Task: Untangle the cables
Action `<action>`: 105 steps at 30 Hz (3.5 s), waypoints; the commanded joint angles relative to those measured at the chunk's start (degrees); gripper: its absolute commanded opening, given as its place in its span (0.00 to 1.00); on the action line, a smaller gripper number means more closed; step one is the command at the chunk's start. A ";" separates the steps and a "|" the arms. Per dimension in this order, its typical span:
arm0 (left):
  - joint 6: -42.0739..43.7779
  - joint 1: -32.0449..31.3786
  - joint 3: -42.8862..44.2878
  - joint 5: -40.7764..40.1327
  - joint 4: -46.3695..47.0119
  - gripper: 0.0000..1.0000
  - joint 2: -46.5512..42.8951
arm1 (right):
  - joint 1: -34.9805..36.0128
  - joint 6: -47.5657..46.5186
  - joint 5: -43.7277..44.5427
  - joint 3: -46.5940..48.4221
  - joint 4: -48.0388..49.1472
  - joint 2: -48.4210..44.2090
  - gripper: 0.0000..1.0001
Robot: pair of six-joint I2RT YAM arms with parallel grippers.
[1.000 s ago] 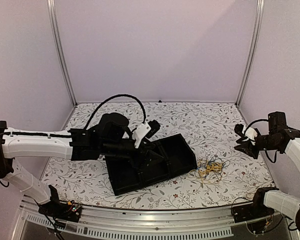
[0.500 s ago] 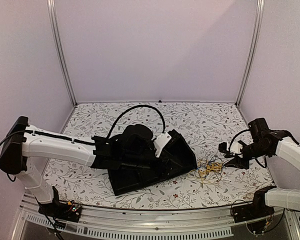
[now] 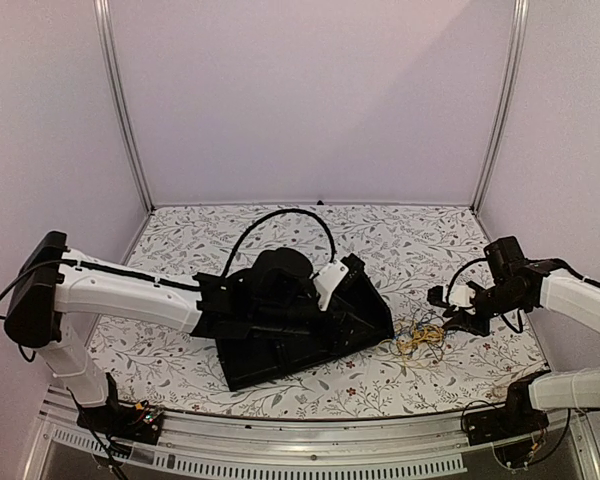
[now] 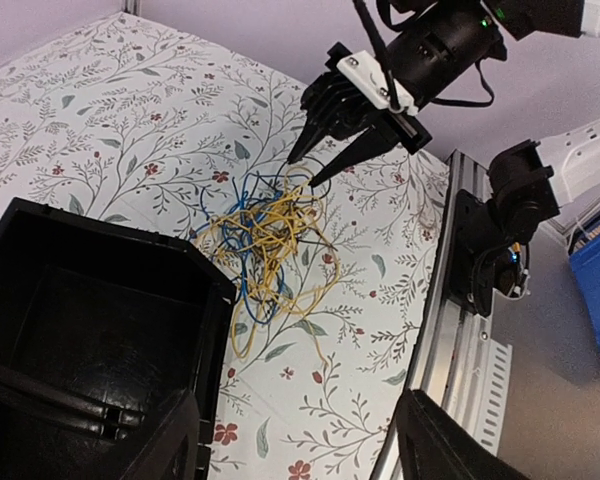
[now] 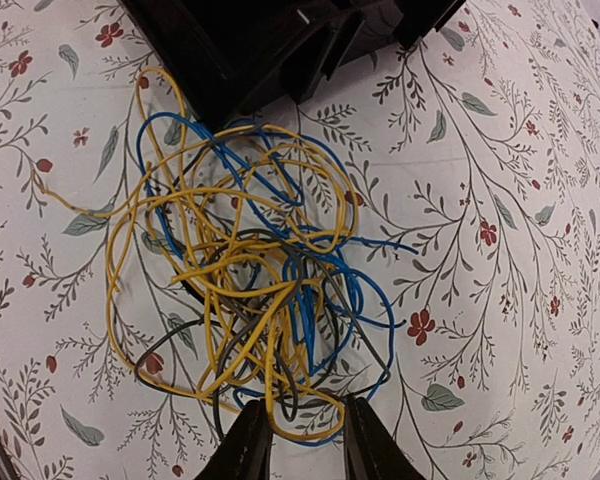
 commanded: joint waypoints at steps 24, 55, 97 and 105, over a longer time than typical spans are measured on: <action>-6.23 -1.21 39.16 -9.77 17.18 0.53 41.60 | 0.59 9.60 -14.87 18.59 -18.22 -8.88 0.00; -5.09 -2.95 51.52 -5.02 18.42 0.33 50.16 | -9.26 24.84 -35.97 71.20 -16.85 7.33 0.00; 3.53 36.70 3.91 -10.98 -12.59 0.75 -11.74 | 10.67 32.41 -28.35 38.20 -1.24 16.65 0.00; 2.29 39.32 3.55 -7.94 -11.99 0.74 -12.95 | 11.31 31.25 -26.51 37.88 1.45 23.75 0.00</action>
